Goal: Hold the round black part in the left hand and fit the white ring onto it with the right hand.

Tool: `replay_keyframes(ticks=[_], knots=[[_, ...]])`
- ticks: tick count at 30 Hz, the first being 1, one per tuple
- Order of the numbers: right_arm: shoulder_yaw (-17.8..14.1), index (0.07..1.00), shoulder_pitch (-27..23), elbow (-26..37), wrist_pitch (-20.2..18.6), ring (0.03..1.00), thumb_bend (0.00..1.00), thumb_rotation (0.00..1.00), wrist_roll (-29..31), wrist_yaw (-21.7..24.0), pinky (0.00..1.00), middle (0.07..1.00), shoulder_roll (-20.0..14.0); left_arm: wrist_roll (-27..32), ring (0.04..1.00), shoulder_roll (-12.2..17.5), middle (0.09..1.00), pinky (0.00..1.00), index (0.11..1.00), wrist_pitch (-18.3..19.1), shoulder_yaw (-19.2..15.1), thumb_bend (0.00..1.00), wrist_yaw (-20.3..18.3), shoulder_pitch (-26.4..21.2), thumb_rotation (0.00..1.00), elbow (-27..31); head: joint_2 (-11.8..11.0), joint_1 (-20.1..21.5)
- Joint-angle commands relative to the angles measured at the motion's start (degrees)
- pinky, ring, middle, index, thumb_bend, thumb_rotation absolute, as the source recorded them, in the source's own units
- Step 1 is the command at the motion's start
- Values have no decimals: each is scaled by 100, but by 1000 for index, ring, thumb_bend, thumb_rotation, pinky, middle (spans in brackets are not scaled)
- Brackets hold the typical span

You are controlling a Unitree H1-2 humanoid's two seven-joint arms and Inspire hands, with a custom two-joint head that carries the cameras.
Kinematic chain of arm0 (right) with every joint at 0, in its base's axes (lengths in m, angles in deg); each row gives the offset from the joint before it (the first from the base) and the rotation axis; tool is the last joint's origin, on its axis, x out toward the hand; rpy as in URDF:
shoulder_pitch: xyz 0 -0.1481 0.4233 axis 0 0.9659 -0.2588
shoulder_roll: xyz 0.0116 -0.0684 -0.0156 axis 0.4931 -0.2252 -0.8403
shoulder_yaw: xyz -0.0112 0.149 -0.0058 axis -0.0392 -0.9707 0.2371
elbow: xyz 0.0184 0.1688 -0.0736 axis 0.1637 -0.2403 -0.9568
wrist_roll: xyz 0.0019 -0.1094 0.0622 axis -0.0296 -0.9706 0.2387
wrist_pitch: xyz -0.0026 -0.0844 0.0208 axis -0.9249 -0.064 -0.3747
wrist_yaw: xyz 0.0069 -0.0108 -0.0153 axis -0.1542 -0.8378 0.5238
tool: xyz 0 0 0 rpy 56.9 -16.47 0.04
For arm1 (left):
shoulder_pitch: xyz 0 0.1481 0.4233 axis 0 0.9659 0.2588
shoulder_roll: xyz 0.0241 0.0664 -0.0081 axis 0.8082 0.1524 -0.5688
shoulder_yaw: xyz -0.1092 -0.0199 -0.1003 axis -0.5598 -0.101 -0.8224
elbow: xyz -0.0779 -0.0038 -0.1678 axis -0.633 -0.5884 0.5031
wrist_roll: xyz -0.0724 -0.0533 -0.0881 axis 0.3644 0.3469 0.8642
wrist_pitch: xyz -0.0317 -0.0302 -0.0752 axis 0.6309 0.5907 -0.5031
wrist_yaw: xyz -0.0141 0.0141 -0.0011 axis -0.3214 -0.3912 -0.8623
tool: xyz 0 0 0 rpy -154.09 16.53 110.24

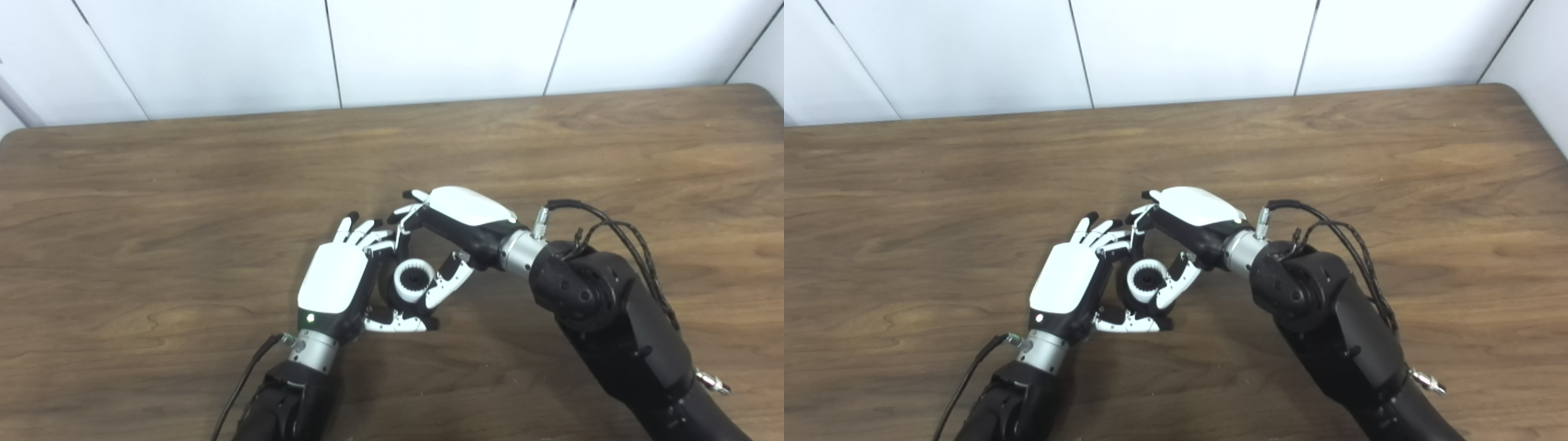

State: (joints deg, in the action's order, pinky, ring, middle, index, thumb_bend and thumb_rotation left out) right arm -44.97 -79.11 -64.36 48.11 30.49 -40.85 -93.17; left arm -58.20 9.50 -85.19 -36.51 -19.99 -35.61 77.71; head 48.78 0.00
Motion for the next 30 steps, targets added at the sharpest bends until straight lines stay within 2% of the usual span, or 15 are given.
replay_keyframes(ticks=[1, 8, 9, 10, 12, 30], knots=[[-71, 485, -108, 69, 143, 1000, 524, 134, 19, -162, 991, 863, -25, -27, 897, -4, 786, 1000, 484, -25, 23, 525, 26, -30, 56, -39, 6, -4], [-79, 490, -167, 169, 64, 1000, 525, 145, 7, -48, 987, 875, -36, -8, 898, -16, 788, 1000, 483, -32, 27, 525, 44, -23, 55, -56, 2, 21], [-82, 543, -170, 163, 83, 1000, 755, 162, 7, -56, 977, 876, -43, -3, 897, -16, 788, 1000, 483, -38, 27, 525, 53, -21, 55, -61, 2, 21], [-84, 576, -170, 158, 96, 1000, 901, 177, 6, -64, 969, 876, -47, 0, 896, -16, 787, 1000, 483, -43, 27, 524, 59, -20, 54, -64, 2, 21], [-86, 589, -170, 152, 118, 1000, 975, 188, -1, -77, 963, 877, -56, 6, 896, -14, 787, 1000, 483, -47, 28, 524, 54, -17, 54, -56, 4, 26], [-114, 548, -144, 145, 112, 1000, 1000, 154, 12, -92, 960, 874, -81, 51, 894, -12, 784, 1000, 483, -57, 7, 524, 78, -2, 55, -74, 15, 54]])
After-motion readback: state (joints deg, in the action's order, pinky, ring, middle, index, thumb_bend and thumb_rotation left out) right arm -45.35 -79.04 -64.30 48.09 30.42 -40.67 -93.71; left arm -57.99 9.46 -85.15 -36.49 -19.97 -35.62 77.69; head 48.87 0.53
